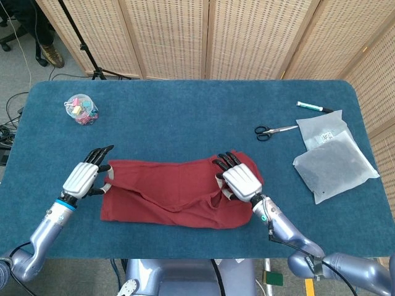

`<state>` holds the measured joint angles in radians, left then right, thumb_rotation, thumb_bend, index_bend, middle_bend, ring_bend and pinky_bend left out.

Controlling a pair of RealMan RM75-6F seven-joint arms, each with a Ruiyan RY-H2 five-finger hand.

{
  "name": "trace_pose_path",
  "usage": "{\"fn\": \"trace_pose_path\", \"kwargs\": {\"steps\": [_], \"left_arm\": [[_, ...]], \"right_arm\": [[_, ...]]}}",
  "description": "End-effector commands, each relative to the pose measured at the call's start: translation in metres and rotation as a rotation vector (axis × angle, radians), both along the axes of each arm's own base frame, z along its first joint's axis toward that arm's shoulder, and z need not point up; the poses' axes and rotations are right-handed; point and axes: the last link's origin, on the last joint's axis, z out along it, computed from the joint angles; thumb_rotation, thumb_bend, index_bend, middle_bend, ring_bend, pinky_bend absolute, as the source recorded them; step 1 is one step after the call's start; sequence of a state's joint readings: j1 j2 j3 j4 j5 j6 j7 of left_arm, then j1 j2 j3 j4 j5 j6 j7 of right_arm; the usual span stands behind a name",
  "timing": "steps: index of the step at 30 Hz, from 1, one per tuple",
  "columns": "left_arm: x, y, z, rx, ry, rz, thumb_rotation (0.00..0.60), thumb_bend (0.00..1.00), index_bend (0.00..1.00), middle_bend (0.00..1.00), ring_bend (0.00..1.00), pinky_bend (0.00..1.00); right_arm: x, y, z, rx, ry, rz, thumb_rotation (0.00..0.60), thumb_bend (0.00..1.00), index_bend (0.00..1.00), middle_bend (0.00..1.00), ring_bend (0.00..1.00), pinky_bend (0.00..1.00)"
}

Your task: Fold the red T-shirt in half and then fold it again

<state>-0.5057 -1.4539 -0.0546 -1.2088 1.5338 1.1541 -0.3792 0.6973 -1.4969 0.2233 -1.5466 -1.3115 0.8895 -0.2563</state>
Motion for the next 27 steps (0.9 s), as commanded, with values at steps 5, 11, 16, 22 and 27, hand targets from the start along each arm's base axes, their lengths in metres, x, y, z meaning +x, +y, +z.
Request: {"fn": "trace_pose_path", "kwargs": {"steps": [5, 11, 16, 22, 27], "left_arm": [[-0.009, 0.008, -0.004, 0.006, -0.037, 0.067, 0.6, 0.7, 0.71, 0.0, 0.0, 0.0], [-0.01, 0.012, -0.009, 0.007, -0.063, 0.101, 0.6, 0.7, 0.71, 0.0, 0.0, 0.0], [-0.009, 0.017, -0.013, 0.016, -0.061, 0.117, 0.6, 0.71, 0.71, 0.0, 0.0, 0.0], [-0.009, 0.021, -0.014, 0.041, -0.067, 0.132, 0.6, 0.71, 0.71, 0.0, 0.0, 0.0], [-0.012, 0.023, -0.016, 0.043, -0.071, 0.153, 0.6, 0.71, 0.71, 0.0, 0.0, 0.0]], "right_arm": [[0.003, -0.026, 0.003, -0.04, 0.003, -0.053, 0.6, 0.52, 0.64, 0.16, 0.0, 0.04], [-0.002, -0.038, 0.007, -0.059, -0.002, -0.098, 0.6, 0.52, 0.64, 0.16, 0.0, 0.04], [-0.004, -0.047, 0.009, -0.073, -0.005, -0.125, 0.6, 0.52, 0.64, 0.16, 0.0, 0.04], [-0.004, -0.057, 0.009, -0.086, -0.006, -0.146, 0.6, 0.52, 0.64, 0.16, 0.0, 0.04], [-0.007, -0.066, 0.009, -0.101, -0.003, -0.174, 0.6, 0.52, 0.64, 0.16, 0.0, 0.04]]}}
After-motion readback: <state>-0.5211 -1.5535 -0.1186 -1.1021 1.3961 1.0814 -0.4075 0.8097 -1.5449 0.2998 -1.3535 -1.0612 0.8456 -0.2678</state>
